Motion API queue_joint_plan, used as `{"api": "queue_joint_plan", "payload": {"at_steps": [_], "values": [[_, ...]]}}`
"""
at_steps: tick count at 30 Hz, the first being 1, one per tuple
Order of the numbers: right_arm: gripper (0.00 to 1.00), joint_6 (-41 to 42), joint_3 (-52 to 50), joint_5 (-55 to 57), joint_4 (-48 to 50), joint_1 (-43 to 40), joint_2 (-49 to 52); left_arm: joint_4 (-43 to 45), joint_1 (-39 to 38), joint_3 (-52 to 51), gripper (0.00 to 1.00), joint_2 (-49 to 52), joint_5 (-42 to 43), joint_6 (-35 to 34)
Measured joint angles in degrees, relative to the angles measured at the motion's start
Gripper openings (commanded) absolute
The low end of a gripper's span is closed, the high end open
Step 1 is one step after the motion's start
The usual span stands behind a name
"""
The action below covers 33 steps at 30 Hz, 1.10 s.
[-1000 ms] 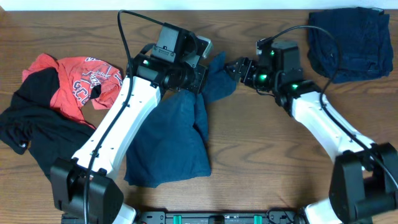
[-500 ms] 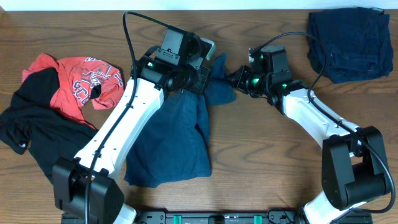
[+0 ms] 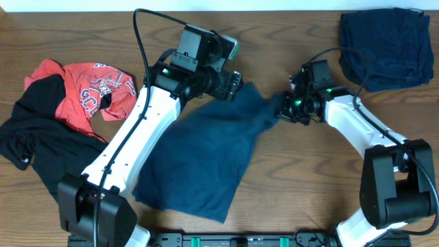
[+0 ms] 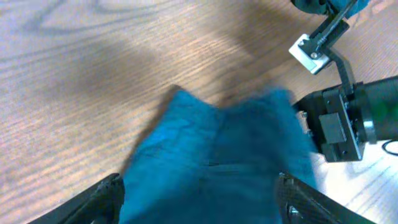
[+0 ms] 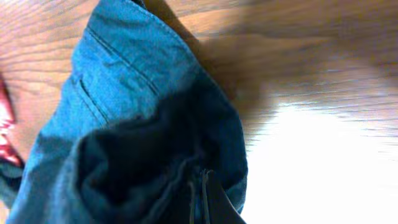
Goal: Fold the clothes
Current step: 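Swing the shorts with both grippers and drop them flat mid-table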
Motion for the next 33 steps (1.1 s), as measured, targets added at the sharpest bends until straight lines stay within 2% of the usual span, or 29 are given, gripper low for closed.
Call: {"api": "queue_joint_plan", "payload": {"at_steps": [4,10,20,25,33], "values": [[0.01,-2.6,0.0,1.1,-1.9,-1.3,0.0,0.1,0.0,0.1,0.86,0.0,0.2,2.2],[0.01,-5.7,0.0,2.5,-5.6,-4.0,0.0,0.1,0.0,0.1,0.86,0.2,0.7,7.1],[0.01,-11.5,0.1,-7.3,6.3,-7.5,-1.1,0.5,0.9,0.3,0.86,1.1,0.2,9.2],[0.01,-14.2,4.1,-9.3,2.0,-7.5,-8.7,0.6,6.8,0.5,0.86,0.1,-0.4,6.9],[0.01,-21.4,21.4,-5.5,-12.9,-6.8,-25.5,1.9,20.3,1.6,0.86,-7.5,-1.6,4.0]]}}
